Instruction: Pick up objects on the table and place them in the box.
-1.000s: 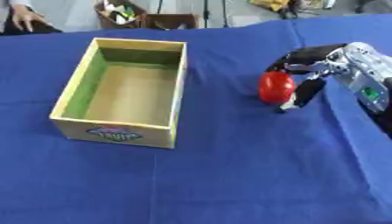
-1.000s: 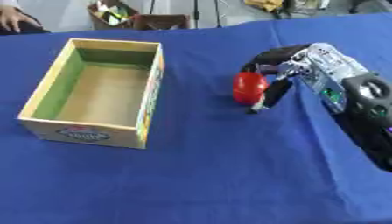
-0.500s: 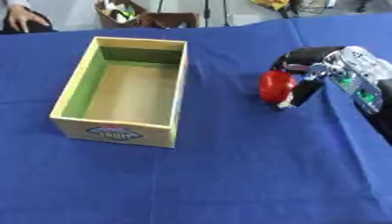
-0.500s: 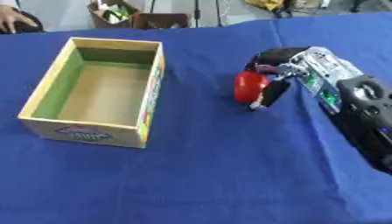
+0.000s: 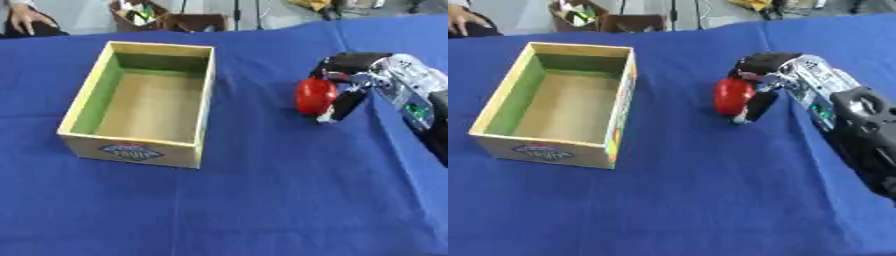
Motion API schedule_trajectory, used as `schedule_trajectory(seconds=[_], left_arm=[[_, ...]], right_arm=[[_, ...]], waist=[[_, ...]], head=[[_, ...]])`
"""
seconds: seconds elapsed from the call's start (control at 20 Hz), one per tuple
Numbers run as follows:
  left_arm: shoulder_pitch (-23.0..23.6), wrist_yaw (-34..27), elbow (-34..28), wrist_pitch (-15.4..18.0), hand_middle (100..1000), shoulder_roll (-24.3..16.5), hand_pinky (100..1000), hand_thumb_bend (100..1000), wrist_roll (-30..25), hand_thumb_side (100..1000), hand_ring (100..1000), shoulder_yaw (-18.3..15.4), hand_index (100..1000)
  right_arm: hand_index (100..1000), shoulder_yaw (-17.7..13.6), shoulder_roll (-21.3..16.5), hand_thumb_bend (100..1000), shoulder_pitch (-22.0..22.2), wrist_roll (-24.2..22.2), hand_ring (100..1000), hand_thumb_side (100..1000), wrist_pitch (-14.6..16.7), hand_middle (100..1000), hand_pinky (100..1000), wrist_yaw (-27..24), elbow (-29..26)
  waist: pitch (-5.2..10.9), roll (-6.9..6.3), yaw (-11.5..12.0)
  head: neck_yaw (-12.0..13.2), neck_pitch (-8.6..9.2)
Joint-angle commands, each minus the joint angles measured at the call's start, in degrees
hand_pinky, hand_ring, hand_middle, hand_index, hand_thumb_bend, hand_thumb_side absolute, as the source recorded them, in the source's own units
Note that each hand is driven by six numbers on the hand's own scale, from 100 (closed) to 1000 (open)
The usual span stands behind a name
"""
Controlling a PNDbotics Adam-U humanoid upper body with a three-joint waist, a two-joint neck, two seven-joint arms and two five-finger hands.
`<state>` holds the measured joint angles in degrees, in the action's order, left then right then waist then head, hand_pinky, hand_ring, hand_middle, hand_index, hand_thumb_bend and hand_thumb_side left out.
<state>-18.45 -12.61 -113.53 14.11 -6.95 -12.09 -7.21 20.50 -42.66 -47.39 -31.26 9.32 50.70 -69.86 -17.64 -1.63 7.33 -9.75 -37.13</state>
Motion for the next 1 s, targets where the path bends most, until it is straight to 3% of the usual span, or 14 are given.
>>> schedule_trajectory(seconds=[0.05,0.15,0.65,1.0], left_arm=[[-0.55,-0.17,-1.06,0.01,371,-0.25,100,100,-0.27,745,290,0.36,673],[-0.56,-0.13,-1.06,-0.06,371,-0.26,100,100,-0.27,745,290,0.34,673],[-0.6,-0.06,-1.06,-0.09,372,-0.4,100,100,-0.26,744,290,0.34,673],[-0.37,-0.01,-1.06,-0.19,372,-0.83,100,100,-0.31,742,290,0.45,673]], right_arm=[[663,-0.73,-1.13,149,-0.96,1.58,536,579,-0.53,598,252,-1.89,-0.31],[641,-0.76,-1.21,100,-0.96,2.22,534,592,-0.99,584,245,-3.1,-0.44],[550,-1.8,-1.97,100,-2.89,6.02,501,729,-4.9,506,179,-7.69,-4.24],[514,-2.83,-0.77,100,-10.55,7.37,468,768,-7.98,470,149,-9.92,-11.48]], waist=[[0.95,0.06,-0.08],[0.95,0.07,-0.09],[1.3,0.26,-0.08],[1.91,0.75,0.17]], head=[[-0.15,0.49],[-0.12,0.47],[0.0,0.46],[-0.37,0.01]])
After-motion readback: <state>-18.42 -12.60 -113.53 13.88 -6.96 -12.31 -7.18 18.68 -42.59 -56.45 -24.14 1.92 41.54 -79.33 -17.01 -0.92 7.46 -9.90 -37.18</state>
